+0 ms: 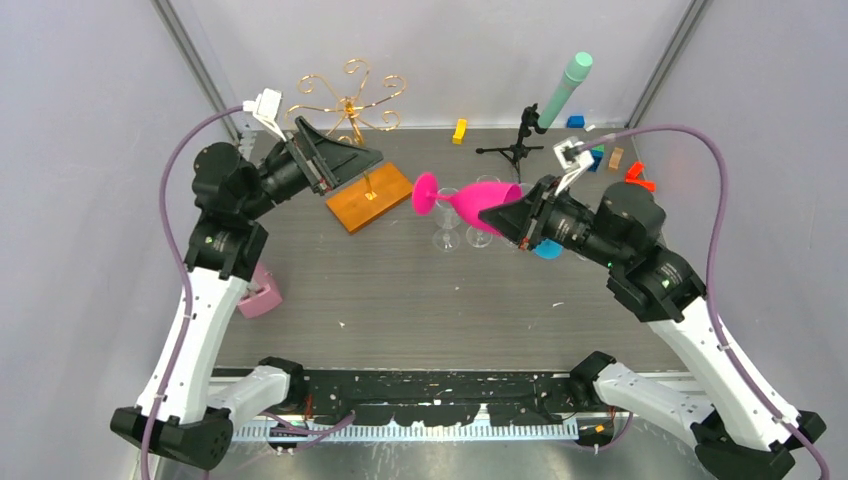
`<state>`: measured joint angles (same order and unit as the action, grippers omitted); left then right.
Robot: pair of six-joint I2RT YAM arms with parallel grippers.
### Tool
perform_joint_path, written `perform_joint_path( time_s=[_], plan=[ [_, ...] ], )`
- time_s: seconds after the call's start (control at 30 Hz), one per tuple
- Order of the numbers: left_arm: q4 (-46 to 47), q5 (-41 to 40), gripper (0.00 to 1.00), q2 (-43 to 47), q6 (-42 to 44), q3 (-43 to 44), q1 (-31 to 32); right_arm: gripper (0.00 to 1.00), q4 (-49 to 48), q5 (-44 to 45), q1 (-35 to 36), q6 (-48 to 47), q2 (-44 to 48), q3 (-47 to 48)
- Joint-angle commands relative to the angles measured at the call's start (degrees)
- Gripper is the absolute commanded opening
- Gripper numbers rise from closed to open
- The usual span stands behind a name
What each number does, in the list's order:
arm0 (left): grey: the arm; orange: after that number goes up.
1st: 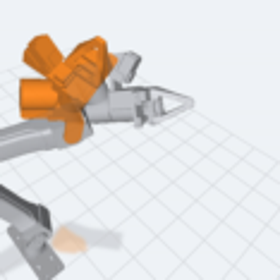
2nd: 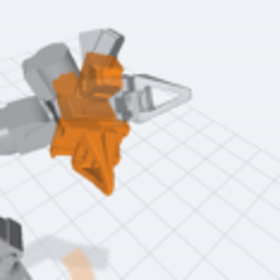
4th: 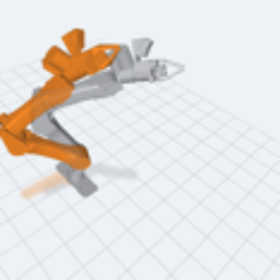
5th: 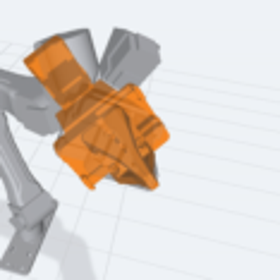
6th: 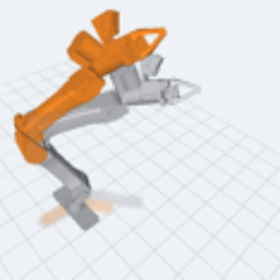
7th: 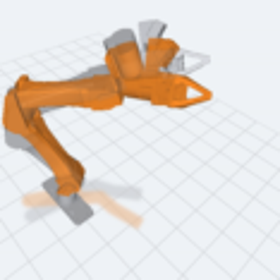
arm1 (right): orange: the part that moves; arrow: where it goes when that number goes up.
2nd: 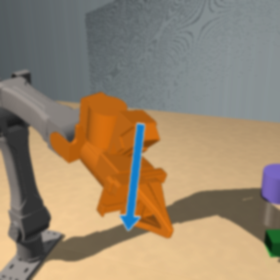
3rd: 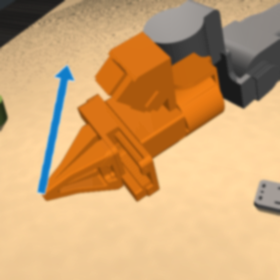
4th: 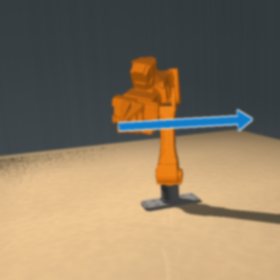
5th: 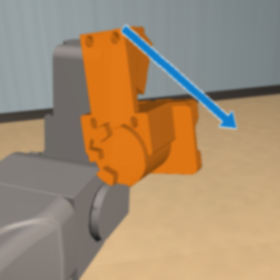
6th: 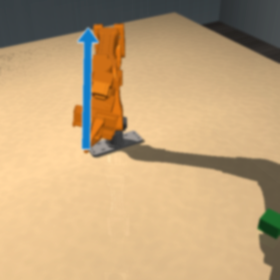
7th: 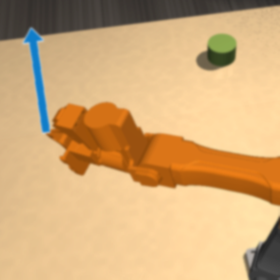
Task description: Take the wine glass off the wine glass rack
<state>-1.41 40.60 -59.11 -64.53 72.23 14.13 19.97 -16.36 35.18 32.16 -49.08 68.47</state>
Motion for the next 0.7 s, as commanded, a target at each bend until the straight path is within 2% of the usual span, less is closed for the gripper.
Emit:
perform_joint_path(
  time_s=[0.0, 0.13, 0.2, 0.33, 0.57, 0.67],
  plan=[
    [-26.1, -4.9, 1.0, 3.2, 26.3, 8.3, -0.2, 0.0, 19.0, -2.8, 0.0, -11.9, -2.4, 5.5],
    [-33.4, -13.2, 1.0, 5.8, 34.6, 9.6, -0.2, 0.0, 29.6, 2.6, 0.0, -16.4, -4.3, 8.6],
    [-35.0, -14.8, 1.0, 6.4, 36.6, 9.4, -0.2, 0.0, 34.8, 4.2, 0.0, -18.4, -5.5, 8.8],
    [-37.5, -16.5, 1.0, 6.5, 39.7, 9.7, -0.2, 0.0, 44.9, 13.0, -0.1, -19.0, -8.4, 6.8],
    [-38.8, -16.9, 1.0, 5.6, 41.4, 9.5, -0.2, 0.0, 48.6, 30.8, -0.6, -13.4, -11.0, 2.1],
    [-39.1, -17.3, 1.0, 5.5, 42.1, 9.3, -0.2, 0.0, 48.2, 33.4, -5.4, -12.4, -12.1, 1.7]
  ],
)
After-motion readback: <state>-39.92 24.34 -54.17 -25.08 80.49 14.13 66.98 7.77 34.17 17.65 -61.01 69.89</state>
